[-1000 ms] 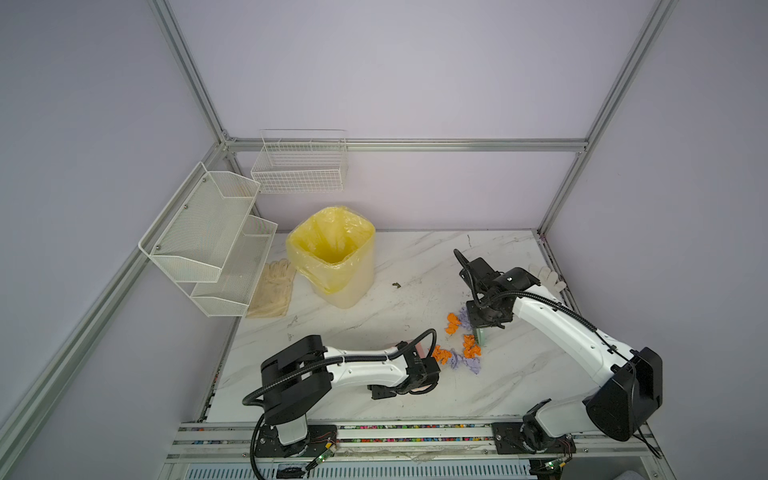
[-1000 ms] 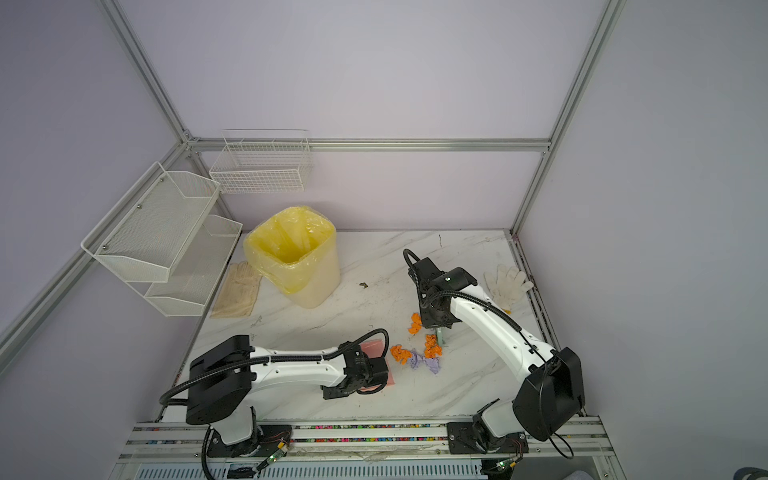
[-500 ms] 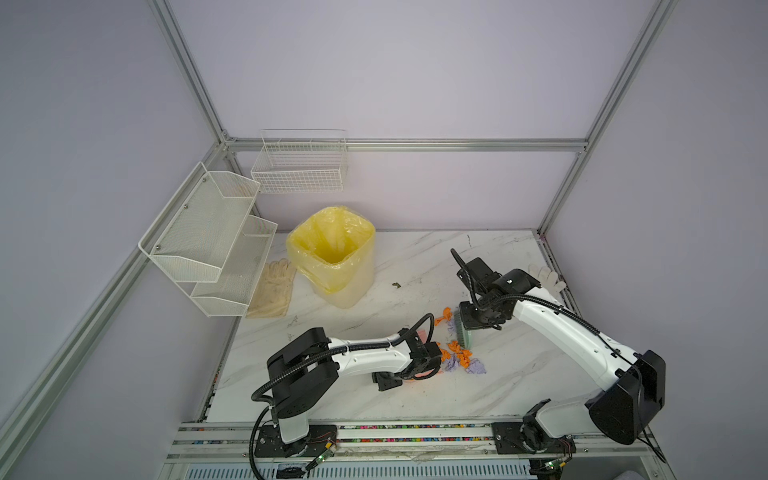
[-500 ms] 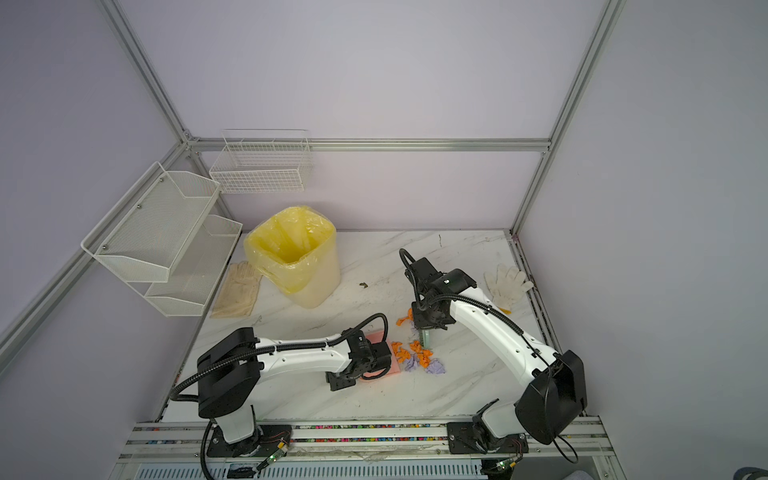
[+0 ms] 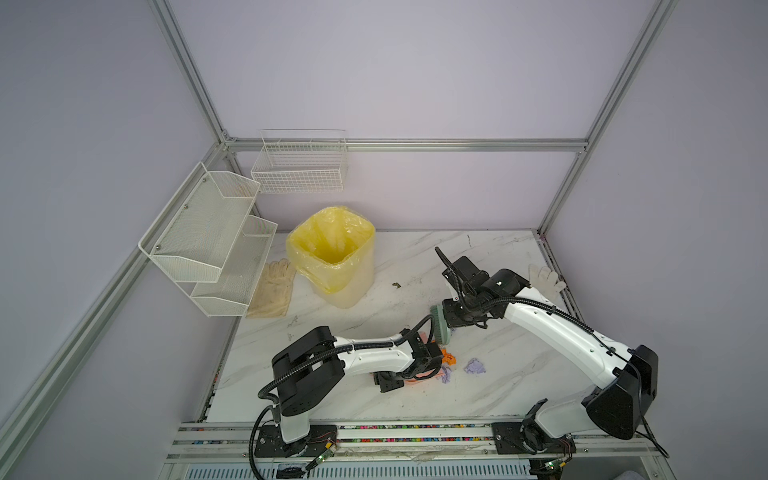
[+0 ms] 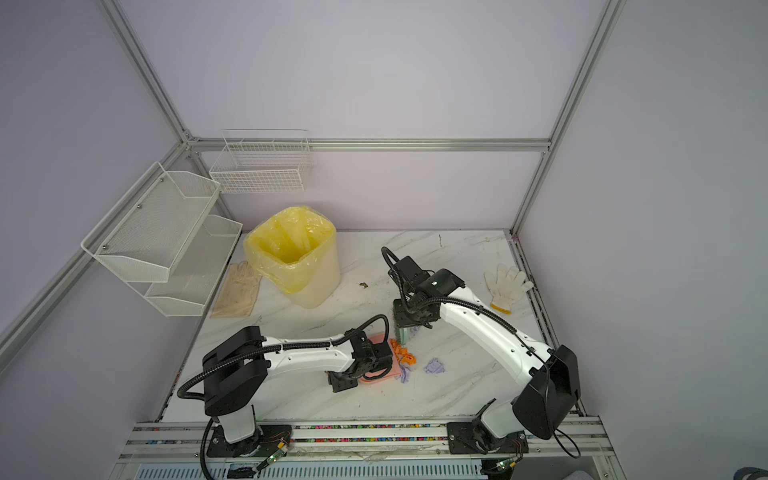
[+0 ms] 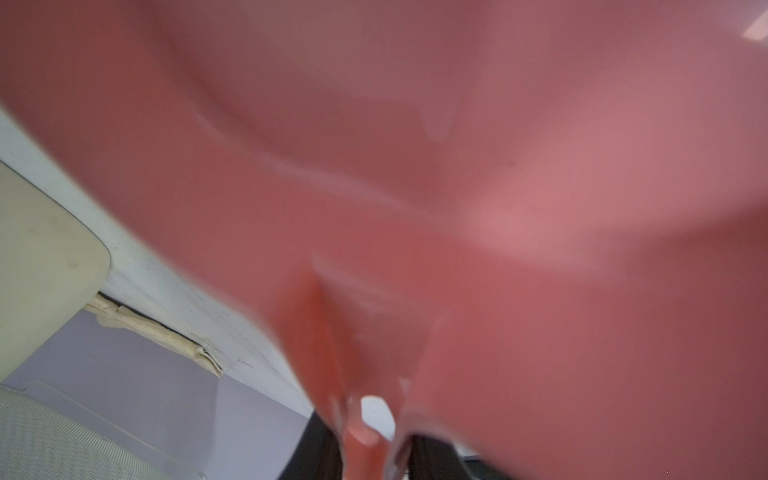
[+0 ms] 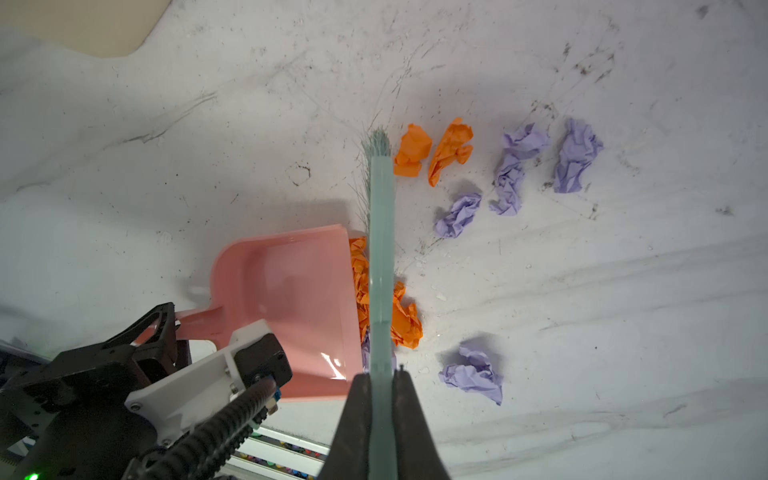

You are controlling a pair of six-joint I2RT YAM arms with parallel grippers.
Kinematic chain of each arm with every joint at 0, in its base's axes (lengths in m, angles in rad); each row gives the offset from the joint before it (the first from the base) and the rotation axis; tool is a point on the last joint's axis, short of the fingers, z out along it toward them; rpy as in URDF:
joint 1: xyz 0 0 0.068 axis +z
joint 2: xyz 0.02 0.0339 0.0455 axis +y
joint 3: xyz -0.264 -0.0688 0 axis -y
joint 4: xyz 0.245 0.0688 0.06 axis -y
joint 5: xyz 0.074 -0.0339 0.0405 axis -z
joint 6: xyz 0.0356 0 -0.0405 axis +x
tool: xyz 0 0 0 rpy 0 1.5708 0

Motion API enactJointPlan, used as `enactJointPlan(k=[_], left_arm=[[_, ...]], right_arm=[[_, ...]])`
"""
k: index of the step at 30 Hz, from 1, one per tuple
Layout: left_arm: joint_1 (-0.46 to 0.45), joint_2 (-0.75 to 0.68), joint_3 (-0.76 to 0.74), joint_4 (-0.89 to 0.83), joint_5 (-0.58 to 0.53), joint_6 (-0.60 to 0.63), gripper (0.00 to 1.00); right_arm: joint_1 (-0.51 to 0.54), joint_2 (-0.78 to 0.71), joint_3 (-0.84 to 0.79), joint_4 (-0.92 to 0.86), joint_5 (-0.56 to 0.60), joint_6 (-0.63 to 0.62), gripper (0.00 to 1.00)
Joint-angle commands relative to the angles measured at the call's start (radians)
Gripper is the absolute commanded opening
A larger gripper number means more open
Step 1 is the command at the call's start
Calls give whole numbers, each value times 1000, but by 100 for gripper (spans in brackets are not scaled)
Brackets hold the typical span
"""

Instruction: Sweep away the paper scraps from the table

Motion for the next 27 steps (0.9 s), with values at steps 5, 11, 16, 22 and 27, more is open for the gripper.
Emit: enactJointPlan(k=[5,11,16,22,27], left_arm=[[11,-90,37,-28,-73,-12,0],[36,-137,21,-22,-101,-21,0],[99,-141,20,1,-100,-29,0],[134,-156,25,9,-100,-32,0],[149,-169,18,27,-83,-34,3]], right_arm=[[5,-26,42,-57,78,30,0],[4,-62,61,-45,74,45,0],[4,-73,128,-30,85,42,0],[4,-67,207,-3,47,37,0],[4,-64,142,93,-25,48,0]])
